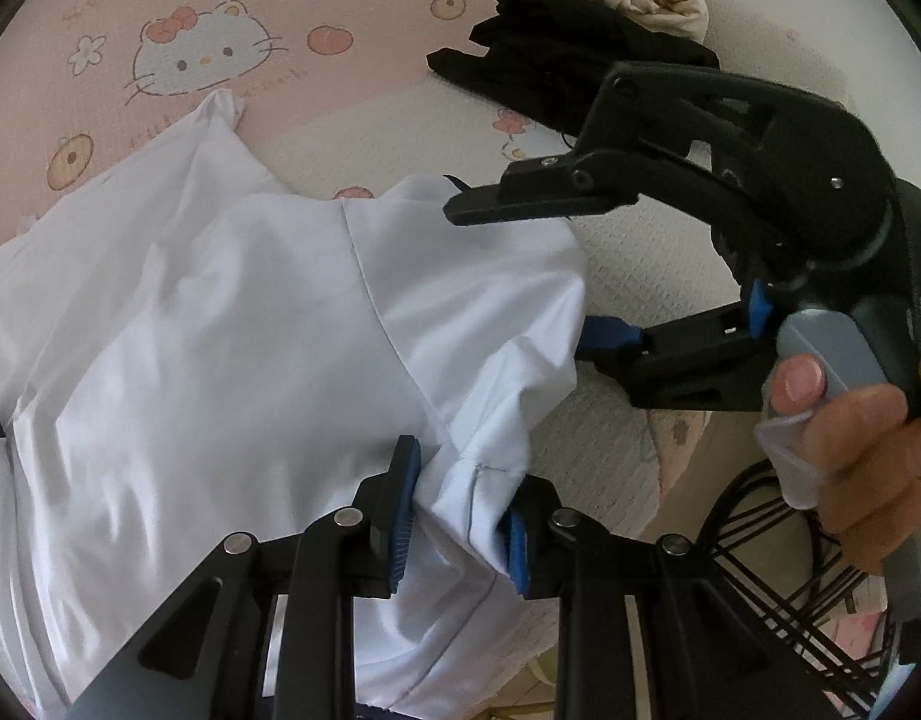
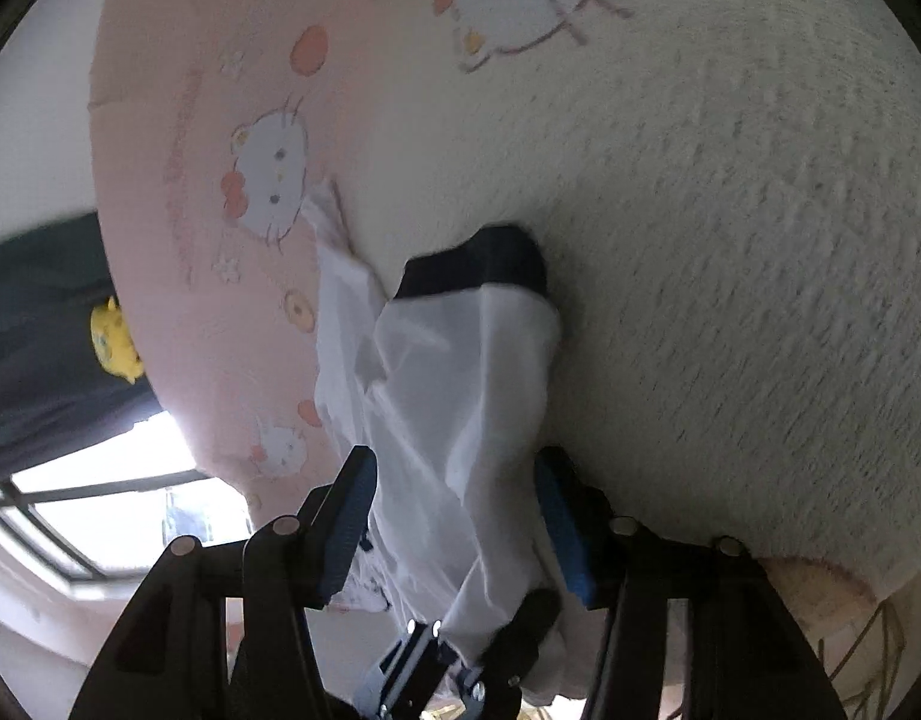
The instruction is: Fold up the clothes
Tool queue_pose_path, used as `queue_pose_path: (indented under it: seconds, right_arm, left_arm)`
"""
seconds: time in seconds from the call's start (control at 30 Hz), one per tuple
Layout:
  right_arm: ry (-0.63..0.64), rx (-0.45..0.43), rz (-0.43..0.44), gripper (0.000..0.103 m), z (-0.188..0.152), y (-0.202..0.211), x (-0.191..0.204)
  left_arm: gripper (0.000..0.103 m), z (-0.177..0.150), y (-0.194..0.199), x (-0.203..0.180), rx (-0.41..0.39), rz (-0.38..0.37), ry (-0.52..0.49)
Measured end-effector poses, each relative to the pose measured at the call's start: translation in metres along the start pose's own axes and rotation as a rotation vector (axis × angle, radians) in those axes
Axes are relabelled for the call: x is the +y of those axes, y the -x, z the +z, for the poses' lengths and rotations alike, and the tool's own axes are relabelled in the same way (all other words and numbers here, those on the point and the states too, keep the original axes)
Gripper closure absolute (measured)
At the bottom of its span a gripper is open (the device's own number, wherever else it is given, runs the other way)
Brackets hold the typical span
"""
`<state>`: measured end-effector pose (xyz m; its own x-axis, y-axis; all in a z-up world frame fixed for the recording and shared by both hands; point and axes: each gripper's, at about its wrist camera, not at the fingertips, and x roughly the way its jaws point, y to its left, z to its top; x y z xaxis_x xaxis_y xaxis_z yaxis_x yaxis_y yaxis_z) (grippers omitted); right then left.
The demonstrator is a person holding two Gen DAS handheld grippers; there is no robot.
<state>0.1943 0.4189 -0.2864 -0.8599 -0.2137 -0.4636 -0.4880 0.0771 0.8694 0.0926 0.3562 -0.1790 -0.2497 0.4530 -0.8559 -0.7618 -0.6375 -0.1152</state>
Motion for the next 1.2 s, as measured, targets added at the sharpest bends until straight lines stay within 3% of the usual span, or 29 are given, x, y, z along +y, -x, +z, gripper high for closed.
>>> queue_pose_path:
  seconds: [0.03,0.1,0.23,0.33,0.43,0.5,0.7,0.93,1.2]
  right_arm:
    - [-0.009,-0.004,-0.013,0.070,0.001,-0.001,-0.002]
    - [-0.012,-0.003,-0.054,0.103,0.004,-0.002,-0.010]
    - [0.041,-0.028,-0.011,0.103,0.003,-0.001,-0.017]
    - [0.162,-0.043,-0.091,0.103,0.001,-0.002,0.000]
    - [0.238,-0.044,-0.157,0.103,0.001,-0.002,0.013]
    - [0.256,-0.043,-0.179,0.103,0.002,-0.003,0.019]
    - [0.281,-0.030,-0.206,0.103,0.008,-0.001,0.026]
    - [0.299,-0.027,-0.191,0.101,0.014,0.016,0.034]
    - [0.338,-0.016,-0.176,0.100,0.019,0.023,0.054]
  left_arm:
    - [0.081,0.000,0.001,0.000,0.000,-0.001,0.003]
    - [0.081,0.000,0.003,0.002,0.000,-0.009,0.013]
    - [0.081,0.001,0.007,0.004,0.005,-0.026,0.033]
    - [0.079,0.004,0.007,0.005,0.028,-0.037,0.077]
    - [0.065,0.007,0.007,0.012,0.022,-0.058,0.115]
    - [0.049,0.009,0.011,0.010,0.006,-0.049,0.101]
    - [0.049,0.013,0.018,-0.002,-0.021,0.021,0.003]
    - [0.049,0.022,0.014,-0.003,0.003,-0.034,0.012]
    - [0.049,0.033,0.004,-0.005,0.019,-0.012,-0.029]
